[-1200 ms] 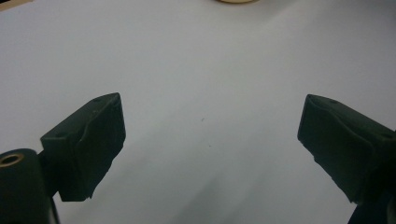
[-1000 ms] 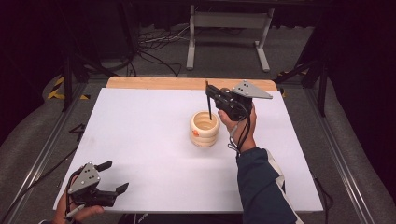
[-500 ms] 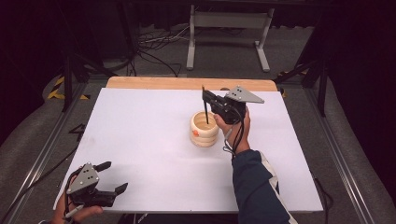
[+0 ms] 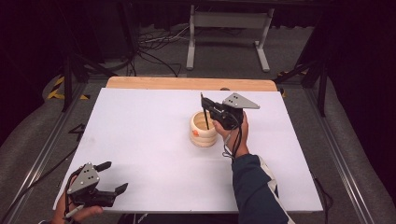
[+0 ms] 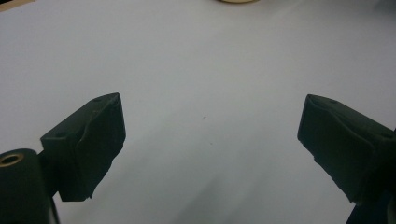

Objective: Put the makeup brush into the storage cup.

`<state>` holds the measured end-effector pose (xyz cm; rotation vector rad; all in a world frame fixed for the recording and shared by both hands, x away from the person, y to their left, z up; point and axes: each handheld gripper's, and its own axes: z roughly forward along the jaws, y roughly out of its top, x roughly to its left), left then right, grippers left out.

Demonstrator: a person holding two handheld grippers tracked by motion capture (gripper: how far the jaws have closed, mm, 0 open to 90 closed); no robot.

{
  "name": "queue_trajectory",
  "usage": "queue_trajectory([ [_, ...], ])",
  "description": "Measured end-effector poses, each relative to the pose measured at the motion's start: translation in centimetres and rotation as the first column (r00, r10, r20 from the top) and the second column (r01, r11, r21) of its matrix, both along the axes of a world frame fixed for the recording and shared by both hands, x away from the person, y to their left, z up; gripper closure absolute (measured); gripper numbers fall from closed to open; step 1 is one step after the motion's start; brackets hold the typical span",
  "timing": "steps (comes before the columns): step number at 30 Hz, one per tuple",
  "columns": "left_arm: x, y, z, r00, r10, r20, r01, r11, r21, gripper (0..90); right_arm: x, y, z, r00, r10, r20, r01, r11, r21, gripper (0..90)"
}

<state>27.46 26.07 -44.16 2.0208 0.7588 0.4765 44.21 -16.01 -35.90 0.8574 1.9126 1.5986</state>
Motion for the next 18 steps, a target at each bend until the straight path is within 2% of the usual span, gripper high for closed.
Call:
queue_trajectory([
  [9, 0.0, 0.0, 0.0, 1.0, 0.0, 0.001, 0.0, 1.0, 0.0, 8.6, -0.2, -0.1, -0.3, 0.9999, 0.011, 0.005, -0.011, 1.0, 0.009, 84.6],
  [18, 0.0, -0.1, 0.0, 1.0, -0.002, 0.002, 0.002, 1.0, 0.003, 8.6, -0.5, -0.2, -1.1, 0.9999, 0.012, 0.007, -0.012, 1.0, -0.008, 84.6],
])
